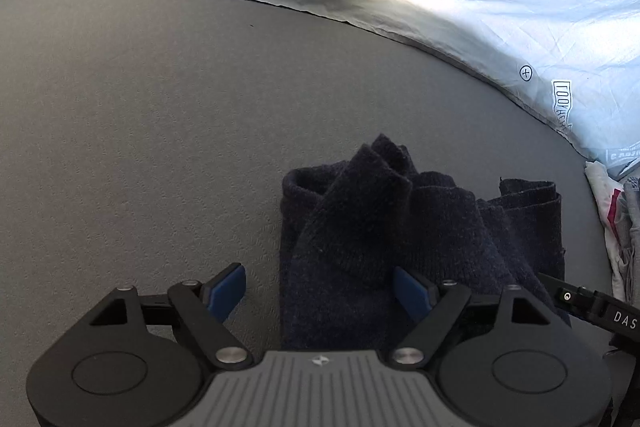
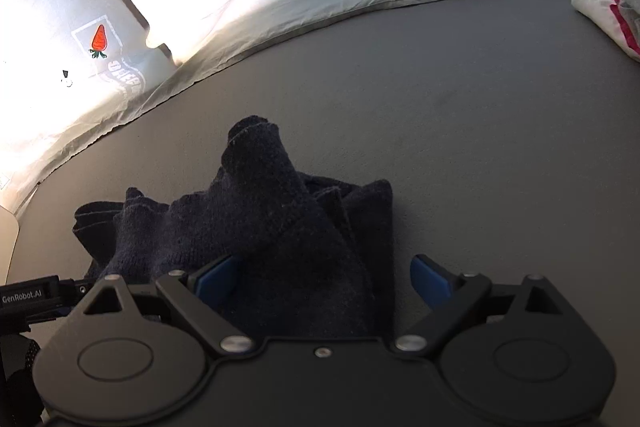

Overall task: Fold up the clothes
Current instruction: 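Carry the bundled sweater with both tools toward the clothes stack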

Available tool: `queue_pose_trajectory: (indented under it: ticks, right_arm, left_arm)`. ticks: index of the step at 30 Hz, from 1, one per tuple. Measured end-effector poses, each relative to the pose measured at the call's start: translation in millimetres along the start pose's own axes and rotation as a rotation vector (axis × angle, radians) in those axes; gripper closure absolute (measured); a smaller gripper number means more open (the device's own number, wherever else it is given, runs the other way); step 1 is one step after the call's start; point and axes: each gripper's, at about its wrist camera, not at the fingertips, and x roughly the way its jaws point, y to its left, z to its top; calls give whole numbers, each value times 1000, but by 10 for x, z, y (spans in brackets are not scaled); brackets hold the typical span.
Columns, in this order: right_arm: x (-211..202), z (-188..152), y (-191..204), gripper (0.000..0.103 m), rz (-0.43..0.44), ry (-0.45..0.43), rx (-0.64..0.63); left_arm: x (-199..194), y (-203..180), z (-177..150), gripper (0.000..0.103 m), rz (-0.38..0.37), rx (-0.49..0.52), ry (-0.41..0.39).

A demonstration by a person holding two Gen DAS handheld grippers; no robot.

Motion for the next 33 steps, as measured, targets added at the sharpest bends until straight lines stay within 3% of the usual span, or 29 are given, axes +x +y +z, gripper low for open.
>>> queue_pose_trajectory:
  ticks: [4,5,6,7,8,9,10,11,13,17,26,30,33]
  right_arm:
    - [48,28,9,11,23,4,-13]
    - [48,33,11,14,30,1,-16]
    - [47,39,12,26,37,-3,-20]
    - [36,39,19,33,48,-6,-21]
    - [18,38,29,50,61,-8,-23]
    - [0,36,39,66,74,-11,-24]
    - [-39,31,75,71,68,-21,-31]
    - [-90,24,125,78,51,-34,-43]
    - [-324,-21,198,80,62,-91,-37]
    - [-879,-140,339,81,90,-220,-31]
    - [-2392,-385,635,81,-30,-548,-183]
    - [-2925,-444,661,81,-92,-651,-197]
    - [-3270,-552,547,81,-139,-711,-155]
  left_arm:
    - [50,-53,11,17,5,11,-21]
    - [49,-79,-1,17,9,17,-31]
    - [46,-108,-13,20,14,24,-41]
    - [29,-151,-28,38,-17,49,-48]
    - [0,-183,-32,55,-33,47,-50]
    - [-30,-214,-35,63,-45,41,-53]
    - [-61,-244,-37,77,-57,35,-55]
    - [-115,-281,-48,79,-46,48,-66]
    - [-317,-361,-107,81,-35,87,-99]
    - [-912,-401,-253,82,-79,111,-212]
    - [-2142,-850,-531,82,-269,211,-484]
    - [-2467,-1084,-600,82,-375,250,-533]
    - [-2611,-1288,-695,82,-447,285,-526]
